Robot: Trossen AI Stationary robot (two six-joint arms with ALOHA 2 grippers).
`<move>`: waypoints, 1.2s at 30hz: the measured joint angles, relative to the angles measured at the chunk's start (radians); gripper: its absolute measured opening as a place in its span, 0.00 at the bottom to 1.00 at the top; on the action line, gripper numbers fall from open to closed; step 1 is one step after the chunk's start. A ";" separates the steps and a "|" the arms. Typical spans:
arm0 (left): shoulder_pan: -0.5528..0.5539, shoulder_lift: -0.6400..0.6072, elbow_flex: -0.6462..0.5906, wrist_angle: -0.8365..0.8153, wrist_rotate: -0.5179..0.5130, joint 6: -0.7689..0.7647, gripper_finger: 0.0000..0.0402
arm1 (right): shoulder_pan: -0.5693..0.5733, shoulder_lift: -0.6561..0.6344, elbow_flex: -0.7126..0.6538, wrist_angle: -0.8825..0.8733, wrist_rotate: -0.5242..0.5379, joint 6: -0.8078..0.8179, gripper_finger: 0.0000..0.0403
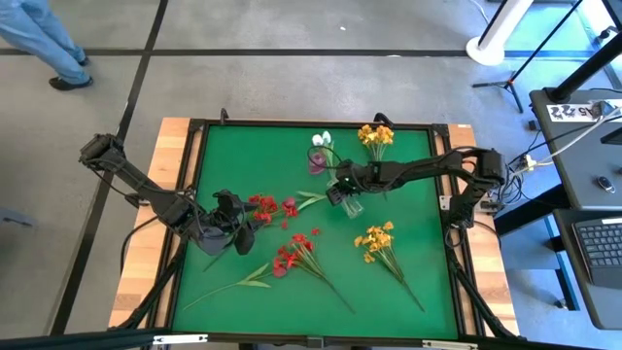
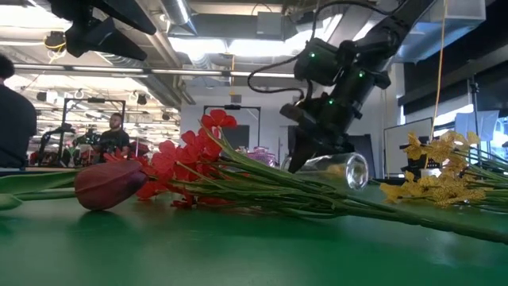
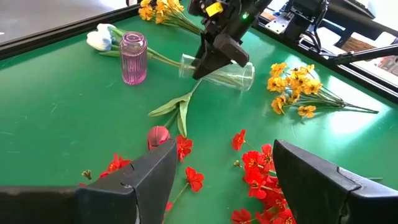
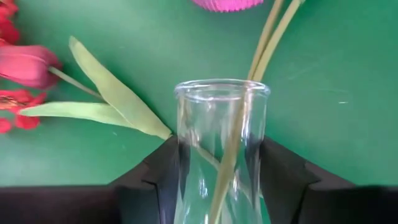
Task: Sort flowers into vase by color
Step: Adjust the transparent vase
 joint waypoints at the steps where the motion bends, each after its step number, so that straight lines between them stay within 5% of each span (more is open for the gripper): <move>1: 0.000 0.000 0.000 -0.001 0.001 0.000 0.64 | 0.000 -0.011 0.000 -0.002 0.003 -0.002 0.42; 13: 0.000 0.000 0.000 0.002 0.002 -0.001 0.64 | 0.013 -0.281 0.000 -0.115 0.140 -0.008 0.42; 21: 0.000 0.000 0.000 0.005 0.001 -0.004 0.64 | 0.148 -0.384 0.000 -0.078 0.357 -0.099 0.42; 29: 0.001 0.000 0.000 0.008 -0.006 -0.004 0.64 | 0.354 -0.391 -0.026 0.218 0.589 -0.263 0.42; 36: 0.001 0.000 0.000 0.023 -0.027 0.000 0.64 | 0.463 -0.383 -0.205 0.764 0.661 -0.470 0.42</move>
